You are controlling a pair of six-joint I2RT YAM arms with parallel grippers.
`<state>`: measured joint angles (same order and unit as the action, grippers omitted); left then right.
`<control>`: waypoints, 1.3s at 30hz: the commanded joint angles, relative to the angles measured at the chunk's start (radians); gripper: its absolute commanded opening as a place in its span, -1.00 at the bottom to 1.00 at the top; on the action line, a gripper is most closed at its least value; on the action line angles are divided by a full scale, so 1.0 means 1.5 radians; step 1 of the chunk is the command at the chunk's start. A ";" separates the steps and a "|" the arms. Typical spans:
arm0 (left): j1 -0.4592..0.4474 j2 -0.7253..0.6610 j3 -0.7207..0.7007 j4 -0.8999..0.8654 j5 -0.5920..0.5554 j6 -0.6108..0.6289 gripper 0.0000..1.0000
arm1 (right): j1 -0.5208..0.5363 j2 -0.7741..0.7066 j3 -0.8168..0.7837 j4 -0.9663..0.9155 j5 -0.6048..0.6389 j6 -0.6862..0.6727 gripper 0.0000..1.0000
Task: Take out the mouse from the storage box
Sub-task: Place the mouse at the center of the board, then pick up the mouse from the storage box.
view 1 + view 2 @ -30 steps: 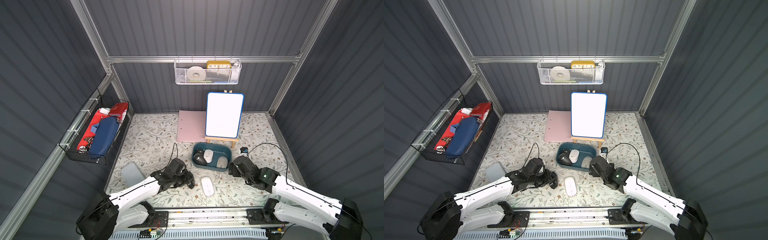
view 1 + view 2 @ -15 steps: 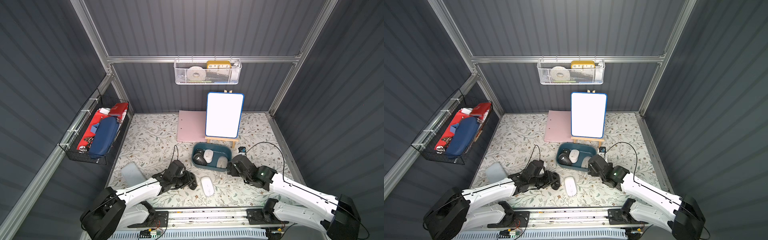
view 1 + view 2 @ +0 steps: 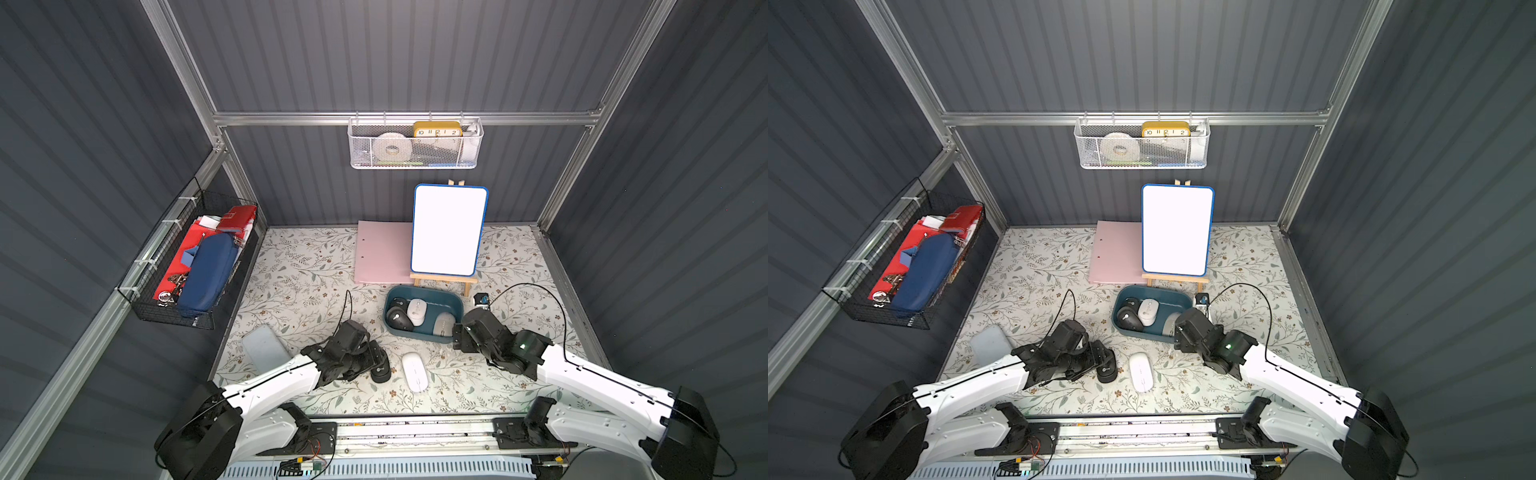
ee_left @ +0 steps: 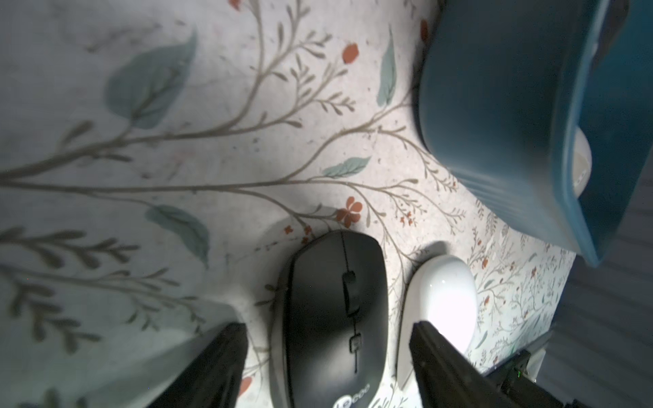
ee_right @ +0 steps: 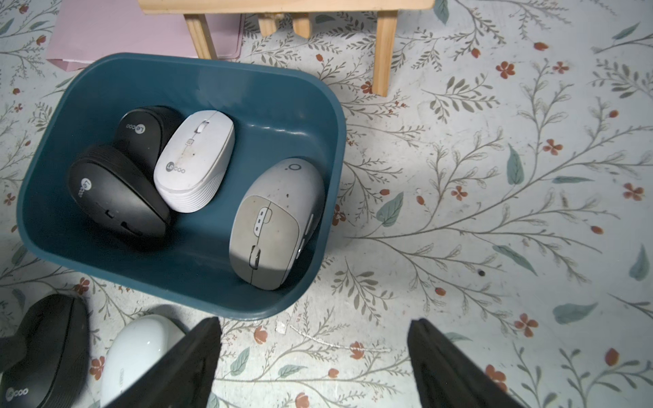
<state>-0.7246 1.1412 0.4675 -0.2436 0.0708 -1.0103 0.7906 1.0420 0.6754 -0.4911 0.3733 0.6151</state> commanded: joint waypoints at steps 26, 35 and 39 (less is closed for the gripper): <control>0.004 -0.208 0.138 -0.070 -0.319 0.194 0.99 | -0.006 0.473 0.352 0.056 -0.266 -0.295 0.67; 0.004 -0.199 0.121 -0.060 -0.334 0.194 0.99 | -0.006 0.554 0.411 0.046 -0.316 -0.321 0.64; 0.004 -0.186 0.123 -0.055 -0.334 0.198 0.99 | -0.006 0.586 0.440 0.028 -0.320 -0.334 0.53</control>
<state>-0.7238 0.8520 0.6582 -0.3439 -0.4129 -0.7444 0.7849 1.8931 1.3033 -0.4057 -0.0868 0.1410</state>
